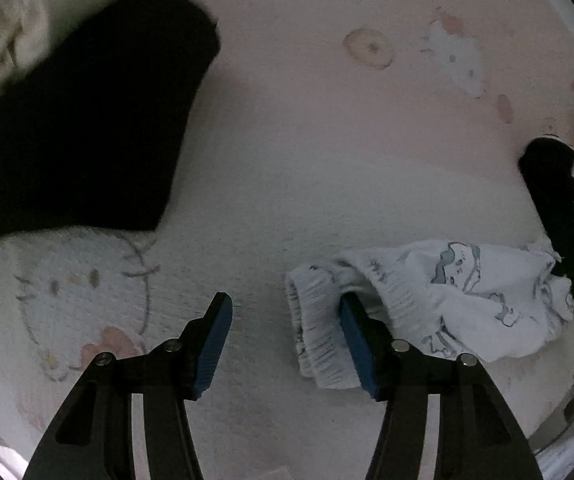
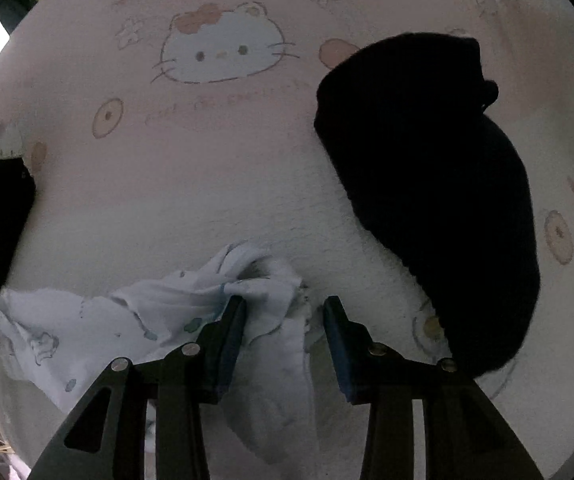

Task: Fold clothes

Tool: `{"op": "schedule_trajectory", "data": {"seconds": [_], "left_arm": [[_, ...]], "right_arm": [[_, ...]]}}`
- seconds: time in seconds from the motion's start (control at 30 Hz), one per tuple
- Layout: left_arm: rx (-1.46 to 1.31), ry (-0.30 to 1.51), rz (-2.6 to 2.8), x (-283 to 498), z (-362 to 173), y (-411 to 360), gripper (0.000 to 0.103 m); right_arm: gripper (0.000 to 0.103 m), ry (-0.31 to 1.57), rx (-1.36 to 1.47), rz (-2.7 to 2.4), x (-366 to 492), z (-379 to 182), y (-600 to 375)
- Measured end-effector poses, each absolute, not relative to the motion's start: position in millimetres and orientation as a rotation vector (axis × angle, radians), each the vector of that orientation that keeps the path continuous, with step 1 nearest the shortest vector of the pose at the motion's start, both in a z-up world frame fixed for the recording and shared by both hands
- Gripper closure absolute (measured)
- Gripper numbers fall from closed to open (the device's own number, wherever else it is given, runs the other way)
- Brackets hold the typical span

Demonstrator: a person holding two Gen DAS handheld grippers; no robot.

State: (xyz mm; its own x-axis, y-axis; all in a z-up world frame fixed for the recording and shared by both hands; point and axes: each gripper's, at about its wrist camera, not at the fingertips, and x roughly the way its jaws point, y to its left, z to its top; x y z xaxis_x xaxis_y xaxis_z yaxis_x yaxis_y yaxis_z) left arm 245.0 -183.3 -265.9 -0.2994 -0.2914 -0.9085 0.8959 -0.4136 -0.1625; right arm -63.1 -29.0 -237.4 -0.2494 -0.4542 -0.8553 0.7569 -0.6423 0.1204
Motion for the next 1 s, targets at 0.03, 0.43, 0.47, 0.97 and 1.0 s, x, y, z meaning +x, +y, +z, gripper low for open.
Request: {"op": "schedule_trajectory", "data": {"seconds": [0.03,0.43,0.47,0.97,1.0], "left_arm": [[1.068,0.903,-1.824,246.0,-266.2,-184.7,0.049],[0.832,1.156,-1.872,282.0,-234.5,-154.1,0.041],[0.813,1.184,-1.878,283.9,-234.0,-150.0,0.037],[0.719,1.507,-1.889,246.3,-261.3,-112.7,0.037],[0.721,1.512,-1.885,244.6,-263.0,-112.0,0.037]], "right_arm": [[0.063,0.405,1.202,-1.964,-65.2,-239.1,-29.1],[0.033,0.227,1.154,-2.027,-57.1,-196.9,6.5],[0.032,0.187,1.162,-2.025,-54.9,-192.8,13.6],[0.03,-0.369,1.512,-1.757,-24.2,-227.5,66.4],[0.03,-0.38,1.514,-1.754,-24.1,-228.7,66.5]]}}
